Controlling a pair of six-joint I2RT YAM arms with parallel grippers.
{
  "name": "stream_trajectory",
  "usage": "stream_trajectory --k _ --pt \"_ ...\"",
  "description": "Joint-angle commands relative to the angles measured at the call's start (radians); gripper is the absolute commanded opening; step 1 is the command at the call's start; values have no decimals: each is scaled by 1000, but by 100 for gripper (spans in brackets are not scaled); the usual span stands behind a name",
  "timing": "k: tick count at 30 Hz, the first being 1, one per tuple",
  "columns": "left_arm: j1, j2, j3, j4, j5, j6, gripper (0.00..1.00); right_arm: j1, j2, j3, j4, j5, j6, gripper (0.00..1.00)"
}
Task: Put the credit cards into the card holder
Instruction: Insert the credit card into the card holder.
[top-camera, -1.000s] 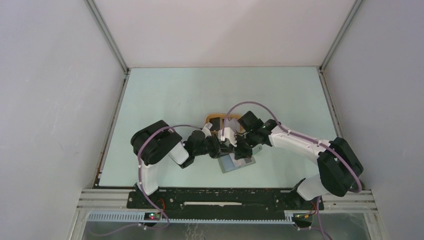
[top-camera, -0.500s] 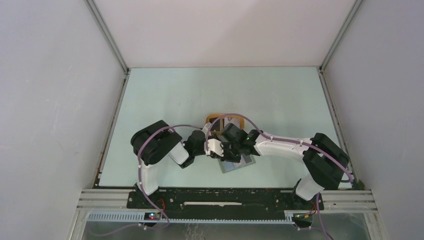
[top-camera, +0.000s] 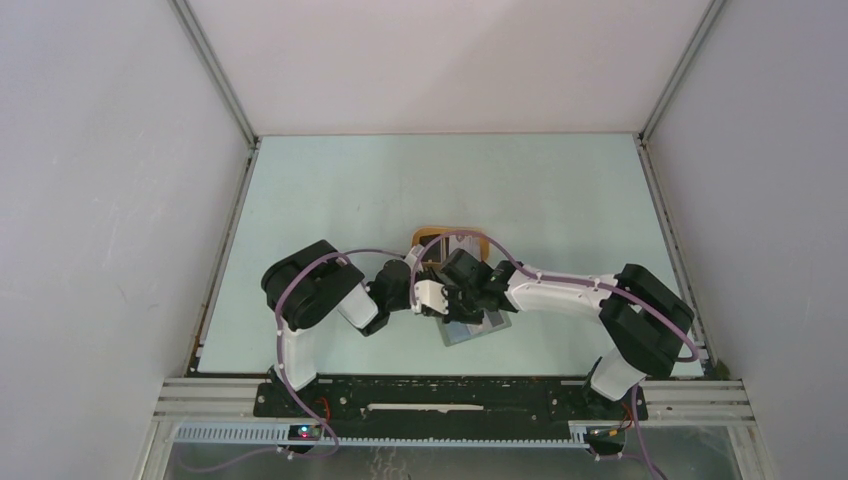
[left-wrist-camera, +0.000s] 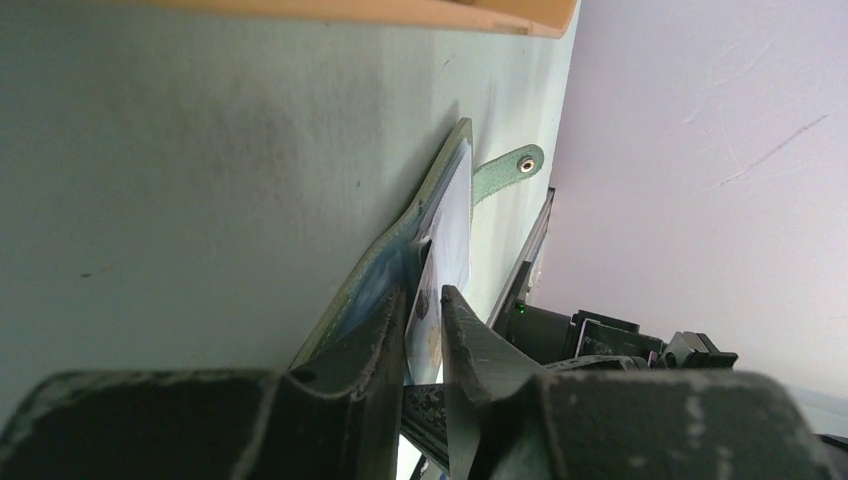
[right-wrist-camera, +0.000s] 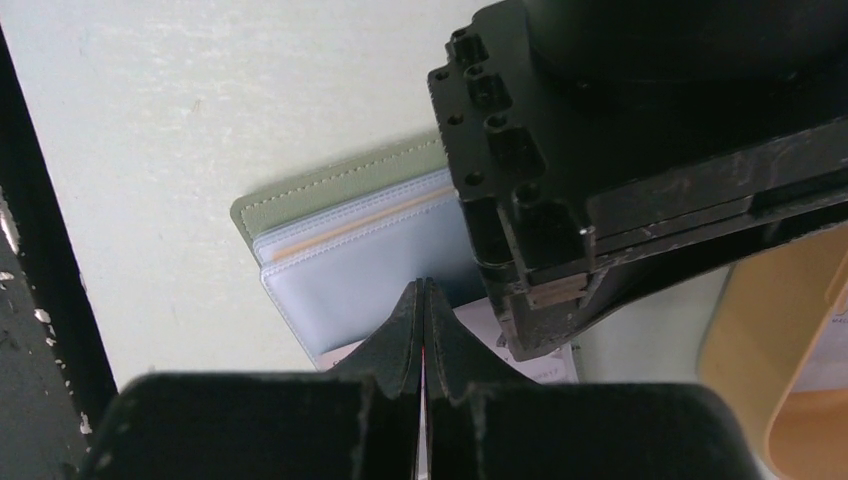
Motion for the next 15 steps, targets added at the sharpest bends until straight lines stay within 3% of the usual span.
stream_trajectory --k 1,15 --pt "-1 4 22 -61 13 23 25 -16 -24 -23 -19 32 -19 1" --pt "-1 4 20 -72 9 24 28 -124 -65 -61 -55 43 -48 1"
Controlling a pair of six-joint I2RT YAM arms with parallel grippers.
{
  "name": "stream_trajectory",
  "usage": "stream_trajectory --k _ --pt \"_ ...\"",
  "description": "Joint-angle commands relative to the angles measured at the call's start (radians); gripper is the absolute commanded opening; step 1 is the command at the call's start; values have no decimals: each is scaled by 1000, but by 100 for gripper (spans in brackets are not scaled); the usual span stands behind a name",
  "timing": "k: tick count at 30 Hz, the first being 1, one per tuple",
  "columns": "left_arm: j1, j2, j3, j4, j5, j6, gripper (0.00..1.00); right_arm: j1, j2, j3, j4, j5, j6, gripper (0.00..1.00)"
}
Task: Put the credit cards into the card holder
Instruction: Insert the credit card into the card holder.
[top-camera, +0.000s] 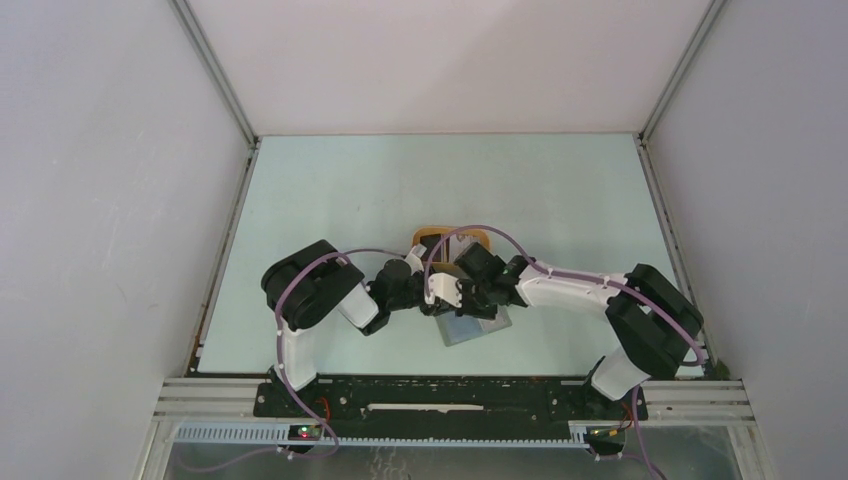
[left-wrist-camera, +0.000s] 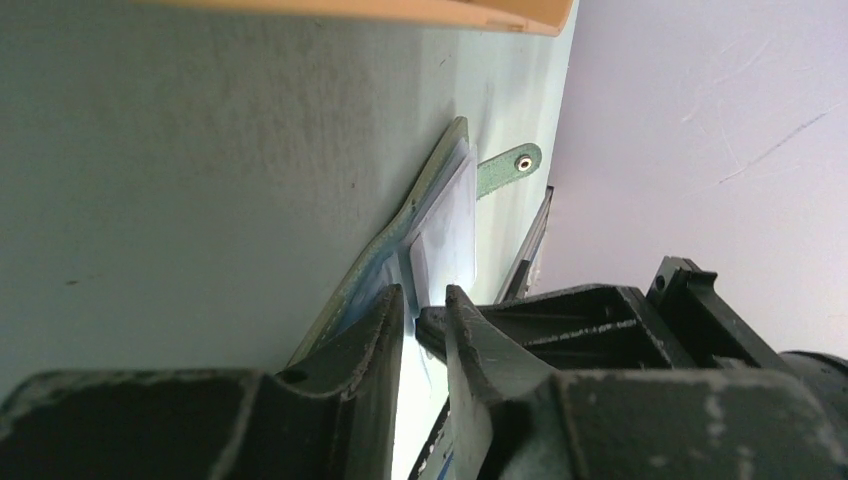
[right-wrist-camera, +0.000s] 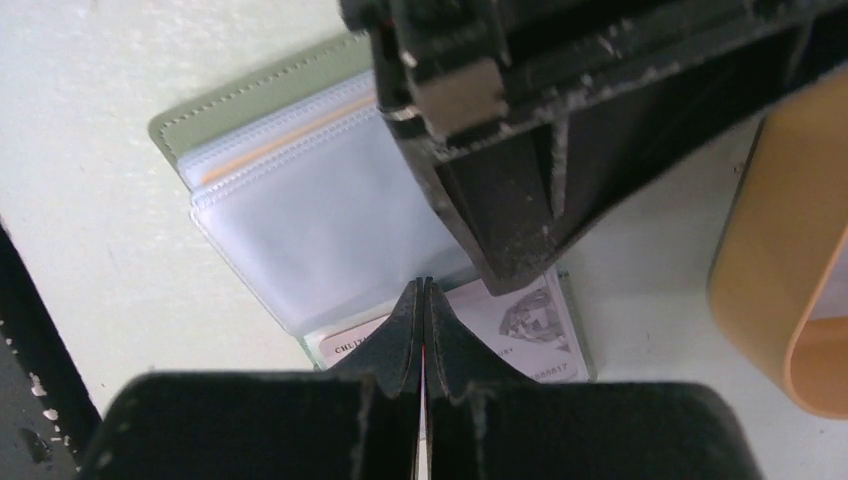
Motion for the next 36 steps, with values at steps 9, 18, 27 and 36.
stream_trajectory --k 9,18,27,36 --pt "-1 -4 12 -69 3 28 29 -115 -69 -23 -53 -15 -23 1" --pt "0 -108 -11 -84 -16 77 33 -268 -206 34 -167 -379 -1 14" --pt "0 -383 -89 -229 -87 201 34 -496 -294 81 -184 -586 59 20" --pt "-1 -809 58 -902 -316 602 37 -599 -286 294 -240 -648 133 30"
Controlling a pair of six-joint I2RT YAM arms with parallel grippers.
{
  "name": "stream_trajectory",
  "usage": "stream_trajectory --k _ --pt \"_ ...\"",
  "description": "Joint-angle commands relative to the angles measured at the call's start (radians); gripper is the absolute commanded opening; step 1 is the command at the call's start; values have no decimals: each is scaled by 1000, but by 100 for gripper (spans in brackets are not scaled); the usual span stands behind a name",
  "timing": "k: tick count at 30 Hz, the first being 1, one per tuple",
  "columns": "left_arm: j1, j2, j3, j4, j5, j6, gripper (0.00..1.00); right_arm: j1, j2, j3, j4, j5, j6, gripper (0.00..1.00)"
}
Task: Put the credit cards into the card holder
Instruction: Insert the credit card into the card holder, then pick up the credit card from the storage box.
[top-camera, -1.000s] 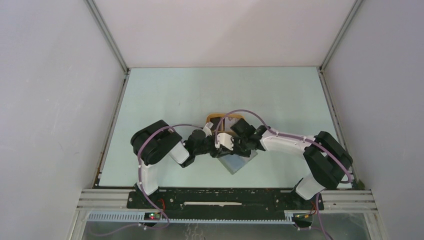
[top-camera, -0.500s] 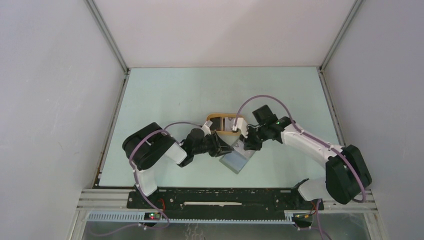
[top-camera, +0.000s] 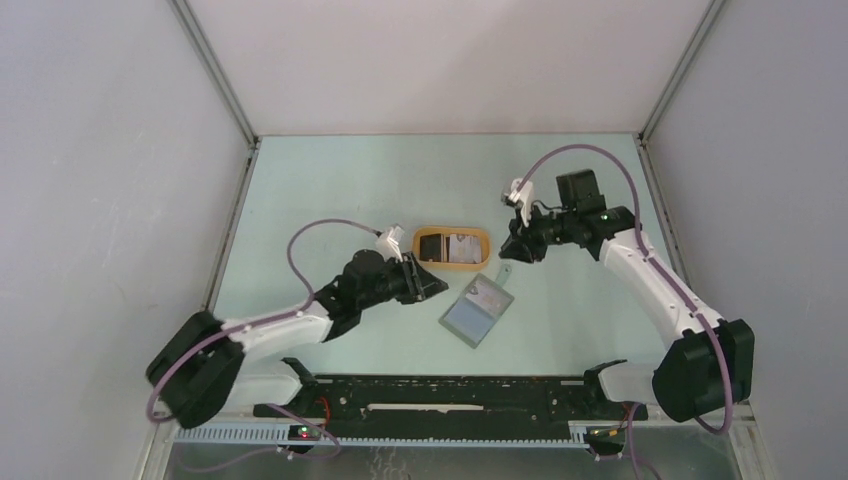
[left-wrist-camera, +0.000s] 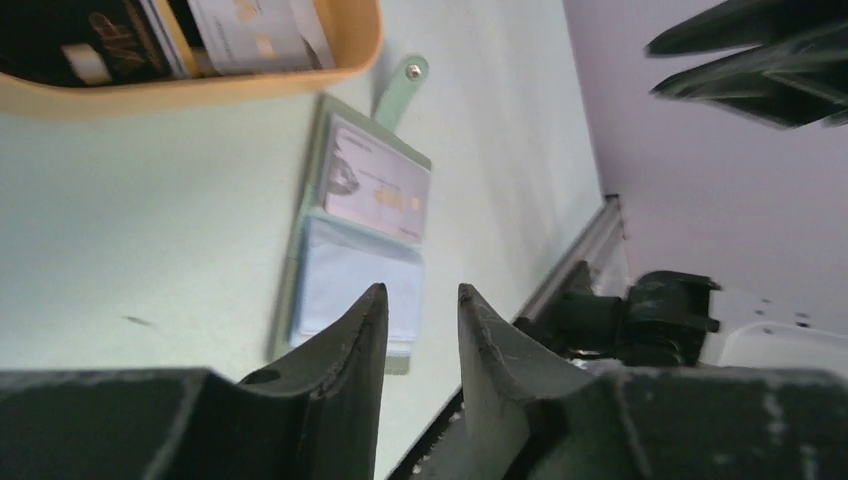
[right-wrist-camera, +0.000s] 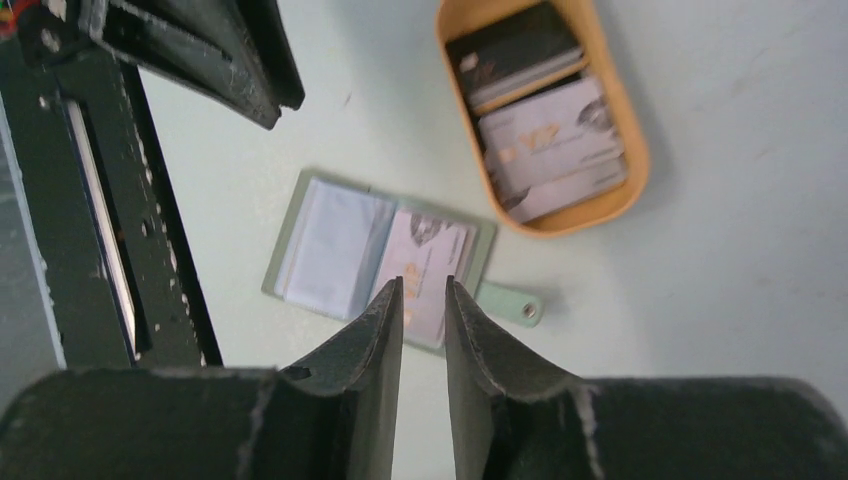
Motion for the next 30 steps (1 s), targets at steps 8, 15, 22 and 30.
stream_trajectory --k 8,15,22,30 --pt "41 -380 317 -734 -444 555 51 3 94 466 -138 -71 59 34" --pt "58 -506 374 -742 -660 650 100 24 221 692 -168 -140 140 98" --pt "137 -526 314 -613 -536 588 100 47 448 713 -146 -312 379 89" --pt "288 -341 163 -314 -284 366 100 98 542 470 248 -53 860 85"
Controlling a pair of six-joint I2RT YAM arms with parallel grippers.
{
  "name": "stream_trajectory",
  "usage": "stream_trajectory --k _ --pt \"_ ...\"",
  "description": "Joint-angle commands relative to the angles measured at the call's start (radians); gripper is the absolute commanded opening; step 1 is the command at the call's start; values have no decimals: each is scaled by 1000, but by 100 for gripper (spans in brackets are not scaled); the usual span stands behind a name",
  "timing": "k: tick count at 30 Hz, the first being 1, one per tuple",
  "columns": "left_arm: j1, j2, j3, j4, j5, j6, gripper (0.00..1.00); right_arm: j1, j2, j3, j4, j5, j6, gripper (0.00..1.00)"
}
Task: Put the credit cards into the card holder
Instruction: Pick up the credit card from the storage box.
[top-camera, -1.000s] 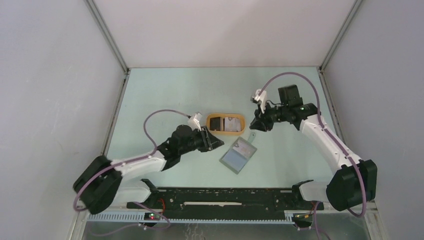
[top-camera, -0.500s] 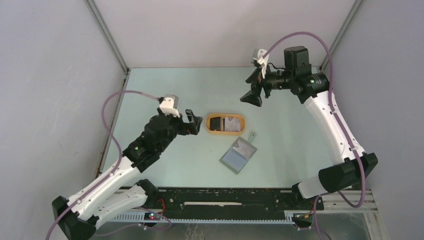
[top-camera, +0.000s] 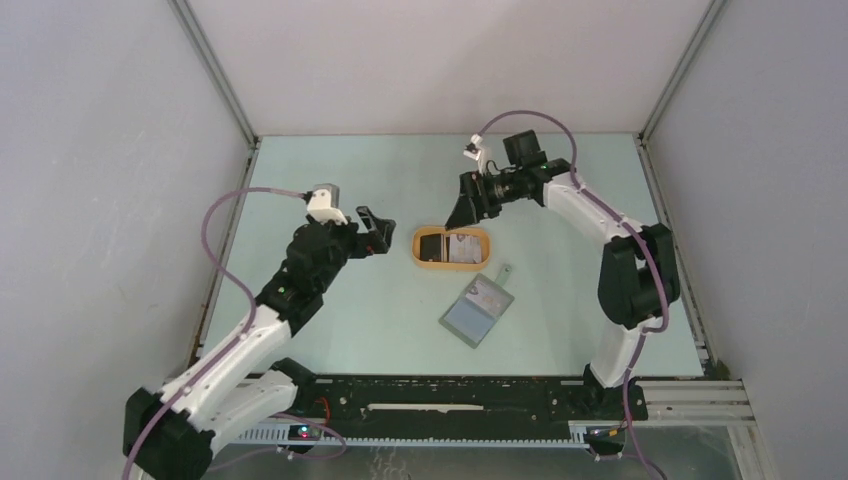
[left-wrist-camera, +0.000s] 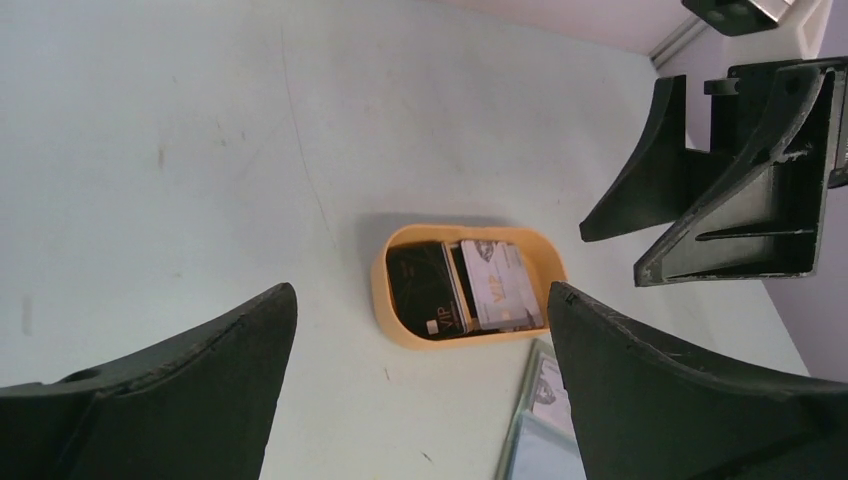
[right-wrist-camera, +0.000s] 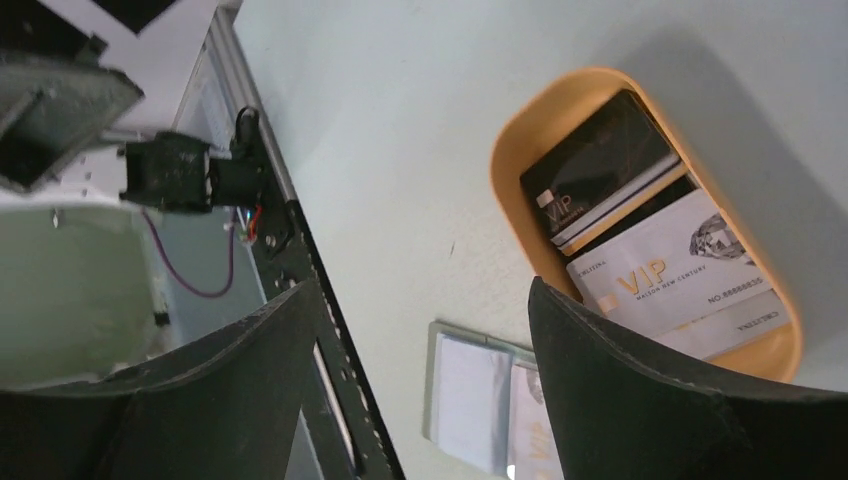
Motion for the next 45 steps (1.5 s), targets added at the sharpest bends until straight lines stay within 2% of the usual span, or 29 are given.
stream_trajectory --k 1,6,12,16,26,30,34,45 --pt "82 143 -70 237 170 -158 100 34 45 -23 193 166 292 85" --pt "140 361 -1 253 290 -226 95 69 129 -20 231 239 392 82" --pt "148 558 45 326 395 -259 83 103 216 6 262 261 428 67" --pt "148 649 65 354 443 -282 77 117 258 34 239 314 420 64" --pt "147 788 120 371 508 -276 69 128 285 35 208 434 399 64" --pt "147 804 122 361 511 -265 66 135 293 32 205 456 404 65" --pt "147 825 124 348 518 -258 57 141 304 32 205 471 425 66" --pt "147 854 123 340 528 -259 49 153 320 11 212 493 498 67"
